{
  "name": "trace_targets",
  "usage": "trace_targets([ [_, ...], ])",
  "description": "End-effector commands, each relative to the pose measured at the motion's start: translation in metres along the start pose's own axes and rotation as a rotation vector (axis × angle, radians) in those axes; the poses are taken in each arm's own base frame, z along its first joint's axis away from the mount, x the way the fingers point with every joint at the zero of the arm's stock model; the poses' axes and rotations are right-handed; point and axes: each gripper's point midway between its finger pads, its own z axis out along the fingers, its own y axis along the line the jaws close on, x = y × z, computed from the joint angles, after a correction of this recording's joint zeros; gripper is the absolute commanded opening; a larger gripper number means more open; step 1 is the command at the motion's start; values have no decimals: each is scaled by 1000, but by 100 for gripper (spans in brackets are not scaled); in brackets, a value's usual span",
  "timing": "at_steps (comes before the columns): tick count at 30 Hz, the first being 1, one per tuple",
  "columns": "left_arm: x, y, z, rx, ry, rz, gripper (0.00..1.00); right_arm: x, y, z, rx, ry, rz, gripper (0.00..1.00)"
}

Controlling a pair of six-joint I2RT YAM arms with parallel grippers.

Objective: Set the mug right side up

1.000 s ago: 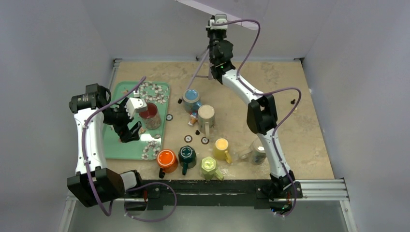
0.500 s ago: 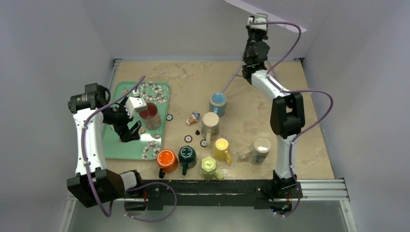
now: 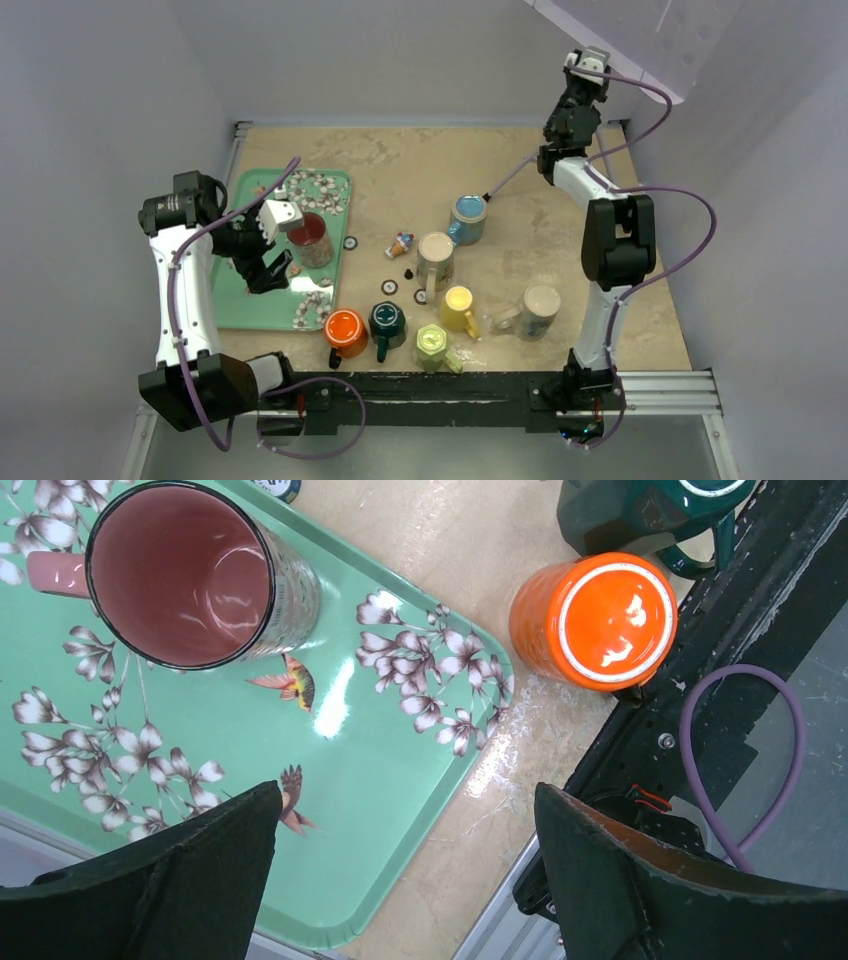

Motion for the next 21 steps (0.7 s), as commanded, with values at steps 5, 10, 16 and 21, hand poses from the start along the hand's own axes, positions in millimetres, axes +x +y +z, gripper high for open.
trace_targets([
  [5,-18,1,-13,-60,-54,17,100,-102,-73,-26,163,-262,229,0],
  [10,-19,5,-11,-67,-61,4,100,-90,-81,-50,127,-234,219,0],
  [16,-23,9,-10,-69,-76,-5,100,-79,-64,-61,-9,-127,207,98],
  [21,-23,9,-9,-68,-84,-7,100,-74,-57,-88,-98,-81,242,98],
])
